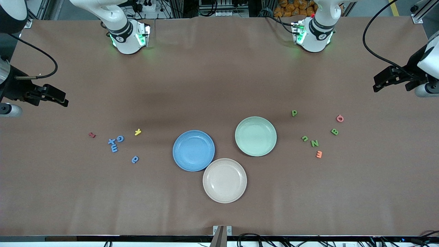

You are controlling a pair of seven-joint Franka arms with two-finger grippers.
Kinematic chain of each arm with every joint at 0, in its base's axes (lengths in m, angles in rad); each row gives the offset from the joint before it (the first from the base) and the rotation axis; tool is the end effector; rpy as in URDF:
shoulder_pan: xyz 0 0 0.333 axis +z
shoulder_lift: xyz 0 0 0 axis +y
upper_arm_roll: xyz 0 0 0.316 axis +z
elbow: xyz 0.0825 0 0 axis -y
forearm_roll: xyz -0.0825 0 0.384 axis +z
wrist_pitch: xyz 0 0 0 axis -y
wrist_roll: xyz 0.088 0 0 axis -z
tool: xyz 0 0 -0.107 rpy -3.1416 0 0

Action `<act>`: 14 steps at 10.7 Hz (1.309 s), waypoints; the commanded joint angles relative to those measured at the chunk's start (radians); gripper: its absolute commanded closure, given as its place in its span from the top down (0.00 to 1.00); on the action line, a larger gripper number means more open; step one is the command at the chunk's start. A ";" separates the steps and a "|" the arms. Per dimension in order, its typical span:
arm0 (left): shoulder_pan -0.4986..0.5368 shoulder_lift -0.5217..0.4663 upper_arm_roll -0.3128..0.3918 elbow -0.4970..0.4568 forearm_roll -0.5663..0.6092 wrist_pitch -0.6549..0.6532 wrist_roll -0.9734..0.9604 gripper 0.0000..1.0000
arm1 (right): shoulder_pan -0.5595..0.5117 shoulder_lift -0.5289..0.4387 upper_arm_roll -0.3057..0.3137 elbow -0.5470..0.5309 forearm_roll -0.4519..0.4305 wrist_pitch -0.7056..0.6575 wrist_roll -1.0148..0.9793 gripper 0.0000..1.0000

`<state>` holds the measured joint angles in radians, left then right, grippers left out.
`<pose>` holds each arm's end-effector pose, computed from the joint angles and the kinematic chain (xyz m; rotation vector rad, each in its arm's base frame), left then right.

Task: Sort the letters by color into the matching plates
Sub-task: 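Move both grippers from rest toward the foam letters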

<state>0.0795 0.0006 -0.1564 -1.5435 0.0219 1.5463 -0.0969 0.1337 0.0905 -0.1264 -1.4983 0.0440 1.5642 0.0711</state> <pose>0.5511 -0.0400 0.6349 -3.1199 -0.0321 -0.0064 0.5812 0.0124 0.6071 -3.1081 0.0990 0.0391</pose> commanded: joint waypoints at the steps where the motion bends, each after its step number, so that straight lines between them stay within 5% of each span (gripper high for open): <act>1: -0.004 0.009 -0.002 0.023 0.018 -0.017 -0.009 1.00 | -0.006 0.000 0.010 0.016 -0.010 -0.030 0.016 1.00; 8: 0.003 0.088 -0.005 -0.012 -0.037 0.067 -0.003 1.00 | -0.003 0.029 0.017 -0.023 -0.006 0.046 -0.002 1.00; 14: -0.003 0.093 -0.026 -0.422 -0.034 0.553 0.000 1.00 | -0.031 0.061 0.017 -0.200 0.108 0.233 -0.232 1.00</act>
<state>0.0752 0.1195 -0.1785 -1.7857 0.0045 1.9083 -0.0969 0.1251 0.1514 -0.1160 -1.6527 0.1070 1.7584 -0.0995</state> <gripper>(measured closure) 0.000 0.000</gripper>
